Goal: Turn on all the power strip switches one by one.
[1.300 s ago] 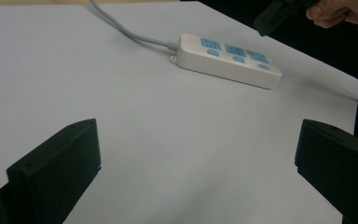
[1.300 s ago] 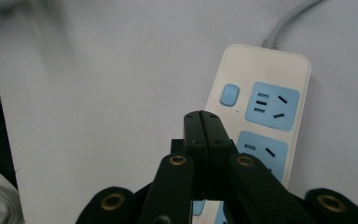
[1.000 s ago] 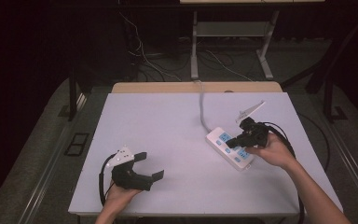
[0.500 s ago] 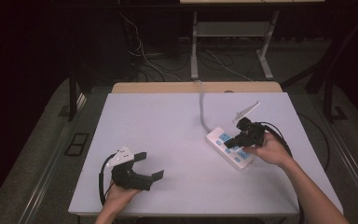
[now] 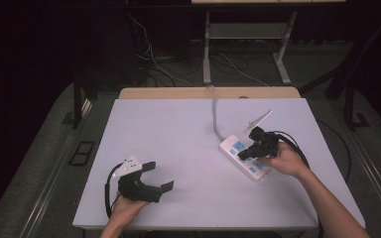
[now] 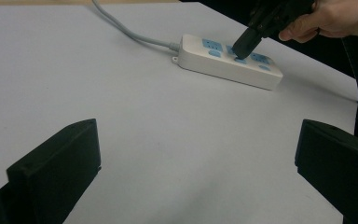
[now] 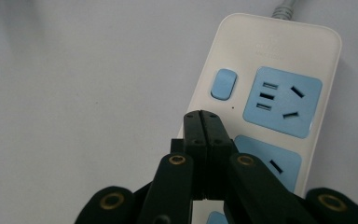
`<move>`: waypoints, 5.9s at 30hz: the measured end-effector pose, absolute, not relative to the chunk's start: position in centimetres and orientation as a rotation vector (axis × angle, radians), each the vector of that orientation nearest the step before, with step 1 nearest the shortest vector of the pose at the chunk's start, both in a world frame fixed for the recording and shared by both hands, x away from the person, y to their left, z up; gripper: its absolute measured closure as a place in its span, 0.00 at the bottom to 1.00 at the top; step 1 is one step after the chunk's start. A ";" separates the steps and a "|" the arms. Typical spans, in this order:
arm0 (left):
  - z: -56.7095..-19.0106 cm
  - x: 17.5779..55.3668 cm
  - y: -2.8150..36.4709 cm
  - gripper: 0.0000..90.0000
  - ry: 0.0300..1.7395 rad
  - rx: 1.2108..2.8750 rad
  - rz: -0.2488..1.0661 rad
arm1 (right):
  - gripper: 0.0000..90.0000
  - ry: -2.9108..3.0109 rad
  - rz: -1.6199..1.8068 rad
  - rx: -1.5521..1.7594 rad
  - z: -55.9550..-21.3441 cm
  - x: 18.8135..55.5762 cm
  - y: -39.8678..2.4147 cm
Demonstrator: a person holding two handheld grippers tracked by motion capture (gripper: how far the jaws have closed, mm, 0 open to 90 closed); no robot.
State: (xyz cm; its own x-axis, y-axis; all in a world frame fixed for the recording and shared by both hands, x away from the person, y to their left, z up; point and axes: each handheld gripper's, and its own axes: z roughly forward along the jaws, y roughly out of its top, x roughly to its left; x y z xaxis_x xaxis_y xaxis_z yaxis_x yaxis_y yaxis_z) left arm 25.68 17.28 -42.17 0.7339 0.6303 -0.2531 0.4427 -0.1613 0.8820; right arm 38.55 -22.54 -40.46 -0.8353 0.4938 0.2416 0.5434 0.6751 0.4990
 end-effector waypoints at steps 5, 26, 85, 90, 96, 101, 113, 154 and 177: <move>-42.2 25.7 17.4 0.00 0.842 1.793 0.204 | 1.00 -2.762 -0.919 -0.886 -40.8 38.6 -23.0; -42.3 25.7 17.2 0.00 0.842 1.800 0.199 | 1.00 -2.835 -0.991 -0.872 -41.3 37.5 -23.0; -42.2 25.8 17.5 0.00 0.845 1.791 0.211 | 1.00 -2.876 -0.999 -0.884 -36.9 37.7 -22.2; -42.2 25.8 17.6 0.00 0.845 1.792 0.209 | 1.00 -2.879 -0.984 -0.882 -36.4 38.3 -21.8; -42.2 25.8 17.7 0.00 0.847 1.788 0.209 | 1.00 -2.899 -0.965 -0.886 -36.1 39.0 -21.1; -42.1 25.7 17.7 0.00 0.844 1.786 0.214 | 1.00 -2.891 -0.972 -0.900 -36.1 39.6 -20.8; -42.1 25.8 17.7 0.00 0.843 1.785 0.212 | 1.00 -2.868 -0.963 -0.909 -36.8 40.7 -20.2; -42.1 25.8 17.8 0.00 0.841 1.780 0.209 | 1.00 -2.813 -0.845 -0.916 -40.4 41.4 -19.6; -42.1 25.8 17.9 0.00 0.846 1.775 0.204 | 1.00 -2.832 -0.928 -0.901 -41.0 40.7 -20.0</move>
State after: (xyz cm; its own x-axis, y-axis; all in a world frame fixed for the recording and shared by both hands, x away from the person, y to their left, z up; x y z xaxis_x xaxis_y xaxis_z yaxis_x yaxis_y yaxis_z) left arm 25.82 17.88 -42.14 0.7294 0.6311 -0.2639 0.4412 -0.1392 0.8866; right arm 40.66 -19.95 -41.02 -0.8322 0.5180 0.1979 0.5347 0.6548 0.5342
